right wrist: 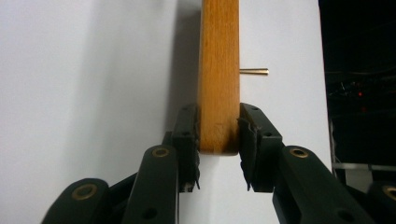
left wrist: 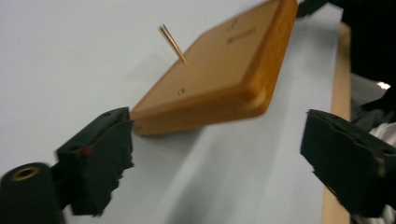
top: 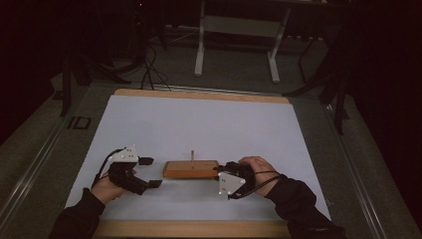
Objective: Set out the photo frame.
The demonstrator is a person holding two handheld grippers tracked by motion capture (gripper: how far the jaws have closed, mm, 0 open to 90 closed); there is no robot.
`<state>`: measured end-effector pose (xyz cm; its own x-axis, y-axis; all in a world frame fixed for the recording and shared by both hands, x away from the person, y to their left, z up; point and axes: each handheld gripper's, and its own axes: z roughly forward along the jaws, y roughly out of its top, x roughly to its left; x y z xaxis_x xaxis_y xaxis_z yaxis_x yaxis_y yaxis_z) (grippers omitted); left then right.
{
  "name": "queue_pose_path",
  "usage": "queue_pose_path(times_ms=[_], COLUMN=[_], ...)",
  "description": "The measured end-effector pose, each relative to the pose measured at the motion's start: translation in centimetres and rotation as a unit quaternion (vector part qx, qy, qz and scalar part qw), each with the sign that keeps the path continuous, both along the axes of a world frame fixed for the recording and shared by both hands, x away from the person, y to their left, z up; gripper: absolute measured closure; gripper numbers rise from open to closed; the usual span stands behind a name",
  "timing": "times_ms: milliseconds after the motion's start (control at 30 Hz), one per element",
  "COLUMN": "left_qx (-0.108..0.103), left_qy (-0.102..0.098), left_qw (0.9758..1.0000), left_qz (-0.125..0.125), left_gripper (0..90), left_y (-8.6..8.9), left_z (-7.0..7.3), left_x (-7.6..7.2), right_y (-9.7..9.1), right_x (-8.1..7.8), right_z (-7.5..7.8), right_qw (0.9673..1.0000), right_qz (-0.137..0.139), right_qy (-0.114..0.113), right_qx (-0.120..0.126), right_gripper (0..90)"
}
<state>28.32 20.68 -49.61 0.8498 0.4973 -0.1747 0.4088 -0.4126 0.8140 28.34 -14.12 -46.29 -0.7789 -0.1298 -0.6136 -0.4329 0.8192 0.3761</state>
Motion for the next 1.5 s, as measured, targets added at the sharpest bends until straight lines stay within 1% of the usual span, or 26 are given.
queue_pose_path(times_ms=[33,100,133,200,267,333,367,433,467,500,533,600,633,700,800,900,1033,1100,1133,1167,1200,1233,1267,1400,1500], left_qx=[0.004,0.005,0.009,0.005,0.003,0.007,0.003,0.007,0.007,0.007,0.012,0.007,0.005,0.001,-0.001,0.002,0.007,0.009,0.011,0.012,0.012,0.011,0.011,0.01,0.011], left_qy=[0.002,0.001,0.0,-0.001,-0.003,-0.003,-0.004,-0.003,-0.003,-0.001,-0.003,-0.005,-0.002,-0.007,-0.006,-0.007,-0.007,-0.006,-0.009,-0.011,-0.012,-0.017,-0.017,-0.025,-0.025], left_qw=[1.0,1.0,1.0,1.0,0.9998,0.9996,0.9995,0.9995,0.9995,0.9995,0.9994,0.9992,0.9992,0.999,0.999,0.9992,0.9993,0.9993,0.9993,0.9993,0.9993,0.9993,0.9993,0.9991,0.9992], left_qz=[-0.001,0.001,0.003,0.008,0.018,0.028,0.031,0.032,0.032,0.03,0.033,0.038,0.04,0.043,0.044,0.04,0.036,0.035,0.035,0.035,0.033,0.032,0.032,0.032,0.03], left_gripper=[6.8,3.4,3.3,3.3,3.3,3.3,3.3,3.3,3.3,3.3,3.3,3.3,3.3,3.3,3.3,3.3,3.3,3.3,3.3,3.3,3.3,3.3,3.3,3.3,3.3], left_y=[-0.2,-0.6,-0.8,-0.9,-0.8,-0.8,-0.8,-0.9,-0.9,-1.0,-1.0,-1.0,-1.0,-0.9,-0.8,-0.9,-1.1,-1.2,-1.3,-1.3,-1.3,-1.3,-1.3,-1.3,-1.4], left_z=[-0.2,-0.6,-0.7,-0.9,-1.0,-1.1,-1.2,-1.4,-1.4,-1.7,-1.8,-1.9,-1.9,-2.0,-2.0,-2.2,-2.5,-2.6,-2.7,-2.7,-2.7,-2.7,-2.7,-2.9,-3.0], left_x=[-0.1,-0.5,-0.6,-0.8,-0.9,-1.0,-1.1,-1.3,-1.3,-1.5,-1.5,-1.5,-1.5,-1.5,-1.5,-1.5,-1.6,-1.6,-1.6,-1.6,-1.6,-1.6,-1.6,-1.7,-1.7], right_y=[0.0,0.0,0.0,0.1,0.1,0.0,0.0,0.1,0.1,0.1,0.0,0.0,0.0,0.1,0.2,0.1,0.1,0.1,0.1,0.2,0.2,0.2,0.2,0.3,0.4], right_x=[0.2,0.4,0.6,0.9,1.3,1.7,1.9,2.4,2.4,2.6,3.2,3.7,4.0,4.7,5.4,6.3,7.3,8.0,8.2,8.5,8.8,9.0,9.0,10.0,10.6], right_z=[0.1,0.3,0.5,0.7,0.8,1.1,1.2,1.5,1.5,1.6,1.8,2.0,2.2,2.4,2.7,2.9,3.2,3.3,3.3,3.4,3.4,3.5,3.5,3.5,3.5], right_qw=[1.0,1.0,0.9999,0.9998,0.9996,0.9992,0.9989,0.9985,0.9985,0.998,0.9971,0.996,0.9951,0.9931,0.9908,0.9877,0.984,0.9808,0.98,0.9783,0.9771,0.9761,0.9761,0.9727,0.9699], right_qz=[0.001,-0.001,-0.001,-0.002,-0.001,0.001,-0.001,0.0,0.0,-0.001,-0.003,-0.002,-0.002,-0.007,-0.011,-0.016,-0.022,-0.026,-0.028,-0.035,-0.037,-0.041,-0.041,-0.05,-0.059], right_qy=[0.002,0.006,0.012,0.019,0.028,0.04,0.046,0.056,0.056,0.062,0.075,0.089,0.099,0.117,0.134,0.153,0.174,0.19,0.193,0.201,0.206,0.209,0.209,0.222,0.231], right_qx=[-0.001,-0.005,-0.005,-0.004,-0.003,-0.003,-0.003,-0.001,-0.001,0.001,0.006,0.008,0.009,0.012,0.017,0.025,0.03,0.036,0.037,0.039,0.039,0.04,0.04,0.045,0.049], right_gripper=[69.5,69.5,69.5,69.5,69.5,69.5,69.5,69.5,69.5,69.5,69.5,69.5,69.4,69.5,69.5,69.6,69.6,69.5,69.4,69.4,69.2,68.9,68.9,68.5,67.9])
